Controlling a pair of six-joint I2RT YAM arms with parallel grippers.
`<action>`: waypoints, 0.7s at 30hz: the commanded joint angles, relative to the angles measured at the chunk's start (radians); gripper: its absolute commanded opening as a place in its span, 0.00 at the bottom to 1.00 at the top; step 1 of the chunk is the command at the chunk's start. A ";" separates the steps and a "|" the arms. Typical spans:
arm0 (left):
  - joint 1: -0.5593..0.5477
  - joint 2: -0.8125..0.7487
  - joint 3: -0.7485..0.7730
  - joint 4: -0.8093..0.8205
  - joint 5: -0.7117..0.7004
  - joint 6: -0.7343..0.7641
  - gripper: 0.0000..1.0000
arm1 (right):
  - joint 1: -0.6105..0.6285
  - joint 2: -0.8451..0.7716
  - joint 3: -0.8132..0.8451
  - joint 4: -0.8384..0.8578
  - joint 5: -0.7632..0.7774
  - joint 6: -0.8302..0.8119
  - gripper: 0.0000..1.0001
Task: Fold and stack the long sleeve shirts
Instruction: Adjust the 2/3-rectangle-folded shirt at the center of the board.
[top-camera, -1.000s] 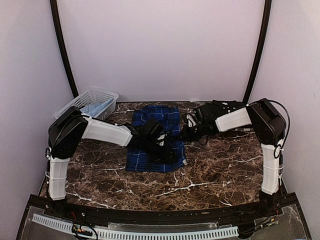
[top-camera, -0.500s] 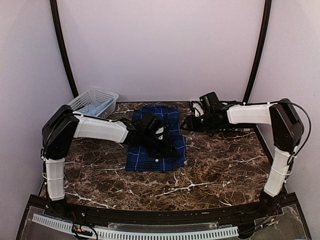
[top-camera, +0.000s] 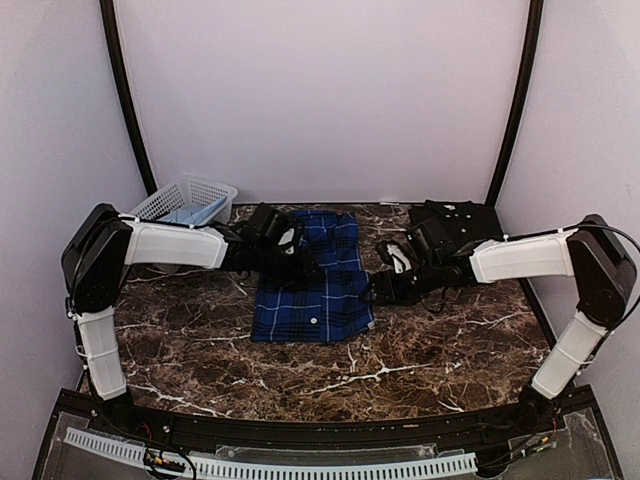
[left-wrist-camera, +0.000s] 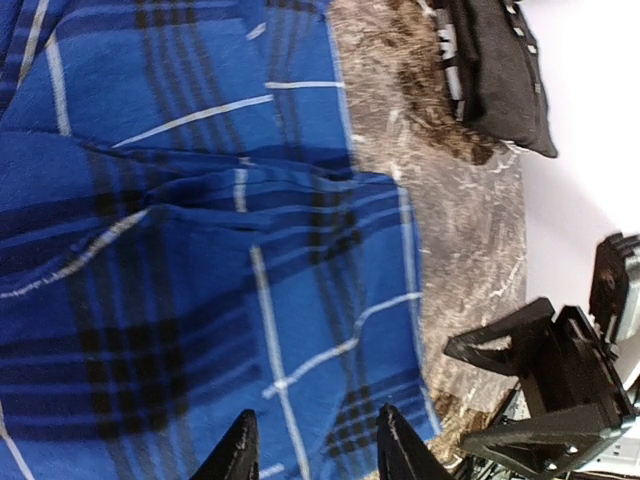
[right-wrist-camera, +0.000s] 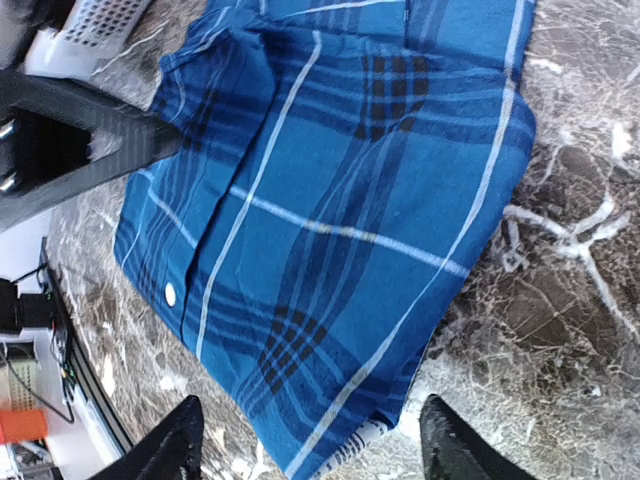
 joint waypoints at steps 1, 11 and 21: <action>0.007 0.041 -0.004 0.008 0.006 0.006 0.39 | -0.016 -0.048 -0.094 0.204 -0.122 0.035 0.75; 0.026 0.087 -0.009 -0.019 -0.024 -0.013 0.39 | -0.034 0.049 -0.149 0.363 -0.289 0.103 0.82; 0.028 0.096 -0.002 -0.024 -0.024 -0.023 0.39 | -0.034 0.097 -0.161 0.398 -0.392 0.140 0.75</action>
